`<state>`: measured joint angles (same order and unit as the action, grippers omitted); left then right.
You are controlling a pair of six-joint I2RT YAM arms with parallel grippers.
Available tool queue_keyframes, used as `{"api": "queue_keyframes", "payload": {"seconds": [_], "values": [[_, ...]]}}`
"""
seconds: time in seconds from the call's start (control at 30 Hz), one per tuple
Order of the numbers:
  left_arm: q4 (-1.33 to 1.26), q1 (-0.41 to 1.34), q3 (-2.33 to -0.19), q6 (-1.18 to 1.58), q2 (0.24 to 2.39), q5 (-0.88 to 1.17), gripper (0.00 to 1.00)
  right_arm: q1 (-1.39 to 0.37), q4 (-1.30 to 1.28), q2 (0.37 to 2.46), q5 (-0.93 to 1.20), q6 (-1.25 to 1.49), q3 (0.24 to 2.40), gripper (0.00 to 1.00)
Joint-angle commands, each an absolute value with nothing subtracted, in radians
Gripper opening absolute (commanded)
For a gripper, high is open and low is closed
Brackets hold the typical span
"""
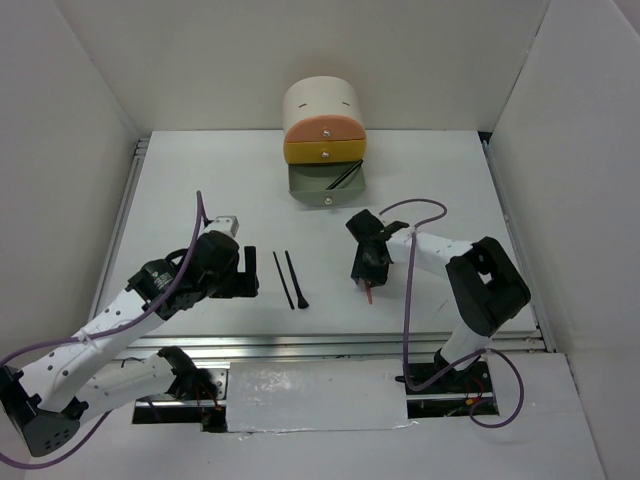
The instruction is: Organize the makeup
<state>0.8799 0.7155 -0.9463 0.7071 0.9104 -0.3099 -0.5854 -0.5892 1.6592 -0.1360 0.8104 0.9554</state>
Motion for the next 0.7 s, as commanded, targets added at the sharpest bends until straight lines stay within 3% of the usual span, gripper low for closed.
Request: {"api": "queue_keyframes", "payload": {"seconds": [0.0,0.13,0.17,0.47,0.67], "values": [[0.856,0.712,-0.945,0.69,0.908,-0.304,0.99,-0.589,-0.568,1.684,-0.147,0.831,0.934,0.43],[0.853,0.712,-0.94,0.692,0.897,-0.307,0.99,-0.606,-0.574,1.707,-0.155,0.821,0.962,0.17],[0.854,0.712,-0.94,0.693,0.896,-0.308,0.99,-0.609,-0.578,1.715,-0.156,0.818,0.971,0.0],[0.858,0.712,-0.945,0.692,0.885,-0.313,0.99,-0.565,-0.508,1.643,-0.068,0.828,1.236,0.0],[0.83,0.712,-0.937,0.678,0.838,-0.281,0.99,-0.473,-0.463,1.805,-0.066,0.936,1.613,0.0]]}}
